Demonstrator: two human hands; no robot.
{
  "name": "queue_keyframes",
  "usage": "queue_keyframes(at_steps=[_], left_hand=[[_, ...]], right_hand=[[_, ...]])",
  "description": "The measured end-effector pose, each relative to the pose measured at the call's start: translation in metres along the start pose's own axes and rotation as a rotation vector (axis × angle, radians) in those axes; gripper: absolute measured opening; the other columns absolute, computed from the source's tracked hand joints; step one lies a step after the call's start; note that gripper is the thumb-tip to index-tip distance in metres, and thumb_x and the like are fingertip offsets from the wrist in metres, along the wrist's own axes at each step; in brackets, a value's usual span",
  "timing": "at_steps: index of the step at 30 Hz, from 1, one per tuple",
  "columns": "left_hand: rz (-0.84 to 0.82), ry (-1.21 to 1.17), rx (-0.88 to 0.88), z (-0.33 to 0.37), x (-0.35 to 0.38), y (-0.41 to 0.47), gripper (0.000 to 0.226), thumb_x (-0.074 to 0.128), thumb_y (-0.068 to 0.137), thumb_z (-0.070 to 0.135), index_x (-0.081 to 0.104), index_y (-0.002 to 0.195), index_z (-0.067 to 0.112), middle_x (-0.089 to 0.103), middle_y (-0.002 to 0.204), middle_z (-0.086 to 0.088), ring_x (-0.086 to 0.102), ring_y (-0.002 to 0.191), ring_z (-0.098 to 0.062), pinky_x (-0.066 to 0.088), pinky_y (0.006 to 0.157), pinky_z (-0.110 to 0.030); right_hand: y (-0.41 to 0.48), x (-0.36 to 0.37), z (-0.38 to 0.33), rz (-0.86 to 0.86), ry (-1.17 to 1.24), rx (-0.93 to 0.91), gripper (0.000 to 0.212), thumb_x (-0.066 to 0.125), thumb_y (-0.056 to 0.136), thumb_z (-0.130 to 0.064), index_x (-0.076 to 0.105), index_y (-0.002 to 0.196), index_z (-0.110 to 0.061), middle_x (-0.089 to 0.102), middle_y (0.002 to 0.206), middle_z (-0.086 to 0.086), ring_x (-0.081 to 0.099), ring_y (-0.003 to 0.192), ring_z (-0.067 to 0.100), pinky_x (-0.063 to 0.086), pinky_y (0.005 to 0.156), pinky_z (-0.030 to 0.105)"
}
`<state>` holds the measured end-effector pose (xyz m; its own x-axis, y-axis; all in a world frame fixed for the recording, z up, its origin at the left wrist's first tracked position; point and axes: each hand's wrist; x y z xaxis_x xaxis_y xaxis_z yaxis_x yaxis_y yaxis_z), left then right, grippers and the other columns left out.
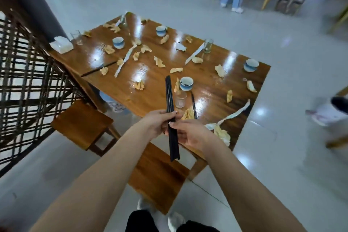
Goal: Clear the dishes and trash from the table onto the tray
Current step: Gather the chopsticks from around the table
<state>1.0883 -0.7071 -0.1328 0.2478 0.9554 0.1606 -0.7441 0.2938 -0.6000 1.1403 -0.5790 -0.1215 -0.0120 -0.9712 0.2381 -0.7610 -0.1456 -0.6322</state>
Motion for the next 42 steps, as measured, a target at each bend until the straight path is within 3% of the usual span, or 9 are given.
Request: queue_keyframes(at_steps=[2,5,10,16,21,27,32,36,42], left_hand=[[-0.034,0.025,-0.014,0.004,-0.002,0.013,0.015,0.057,0.094,0.013,0.069,0.092,0.004,0.074,0.083,-0.005,0.062,0.074,-0.02,0.042,0.066,-0.03],[-0.1,0.077,-0.056,0.011,-0.008,0.03,0.017,0.058,0.094,0.013,0.068,0.101,0.001,0.073,0.09,-0.008,0.061,0.074,-0.021,0.041,0.06,-0.028],[-0.128,0.074,-0.073,0.021,-0.023,0.059,0.019,0.059,0.092,0.008,0.063,0.111,0.003,0.074,0.091,-0.005,0.07,0.082,-0.013,0.05,0.061,-0.022],[-0.153,0.072,-0.167,0.015,-0.035,0.083,0.016,0.058,0.093,0.008,0.061,0.109,0.008,0.075,0.094,-0.003,0.07,0.089,-0.012,0.049,0.079,-0.029],[-0.13,-0.016,-0.232,-0.001,-0.042,0.094,0.011,0.058,0.092,0.005,0.062,0.102,0.006,0.073,0.092,-0.008,0.07,0.086,-0.016,0.054,0.079,-0.032],[-0.088,-0.081,-0.295,-0.021,-0.047,0.103,0.012,0.057,0.092,0.004,0.062,0.104,0.003,0.073,0.095,-0.01,0.07,0.087,-0.017,0.056,0.07,-0.028],[-0.078,-0.076,-0.347,-0.039,-0.042,0.103,0.014,0.058,0.092,0.005,0.062,0.106,0.004,0.074,0.093,-0.009,0.072,0.084,-0.016,0.056,0.066,-0.027],[-0.081,-0.096,-0.37,-0.045,-0.04,0.103,0.013,0.057,0.092,0.005,0.063,0.104,0.005,0.074,0.095,-0.009,0.071,0.086,-0.016,0.057,0.067,-0.027],[-0.094,-0.124,-0.371,-0.045,-0.041,0.105,0.012,0.056,0.093,0.005,0.063,0.102,0.006,0.074,0.094,-0.008,0.072,0.082,-0.015,0.058,0.064,-0.025]], right_hand=[[0.006,0.0,0.0,0.055,0.011,-0.032,0.012,0.062,0.091,-0.008,0.066,0.1,-0.002,0.073,0.083,0.011,0.07,0.076,0.019,0.054,0.083,0.035],[0.013,0.007,-0.001,0.174,0.05,-0.033,0.026,0.062,0.092,-0.018,0.065,0.11,0.002,0.071,0.087,0.011,0.067,0.068,0.015,0.051,0.057,0.023],[0.045,0.012,0.006,0.42,0.156,0.024,0.051,0.039,0.1,-0.045,0.068,0.093,-0.003,0.072,0.085,0.013,0.07,0.079,0.025,0.057,0.071,0.033],[0.073,-0.023,0.048,0.763,0.031,0.048,0.019,0.059,0.094,-0.021,0.068,0.096,-0.005,0.07,0.085,0.009,0.066,0.081,0.019,0.057,0.08,0.034],[0.085,-0.039,0.075,1.058,-0.31,0.019,0.026,0.051,0.098,-0.028,0.07,0.103,-0.011,0.064,0.09,-0.003,0.056,0.08,0.012,0.04,0.067,0.023],[0.104,-0.045,0.1,1.143,-0.802,0.074,0.034,0.049,0.098,-0.037,0.069,0.115,-0.016,0.059,0.114,0.003,0.047,0.108,0.021,0.042,0.088,0.034],[0.112,-0.046,0.111,1.129,-1.052,0.162,0.042,0.043,0.099,-0.043,0.054,0.132,-0.019,0.045,0.136,0.005,0.038,0.123,0.024,0.037,0.094,0.035],[0.114,-0.048,0.126,1.094,-1.079,0.217,0.048,0.035,0.1,-0.045,0.039,0.143,-0.023,0.031,0.151,0.005,0.03,0.133,0.029,0.033,0.102,0.043],[0.117,-0.053,0.137,1.13,-1.033,0.112,0.037,0.046,0.098,-0.038,0.058,0.13,-0.022,0.045,0.14,0.004,0.036,0.125,0.028,0.031,0.097,0.041]])
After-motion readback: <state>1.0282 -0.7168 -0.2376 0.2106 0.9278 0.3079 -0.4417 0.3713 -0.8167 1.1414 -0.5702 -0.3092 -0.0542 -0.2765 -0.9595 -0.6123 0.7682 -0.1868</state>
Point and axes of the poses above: each hand's wrist, its own y-axis towards the middle knuckle, its own x-axis out of the palm, z = x × y
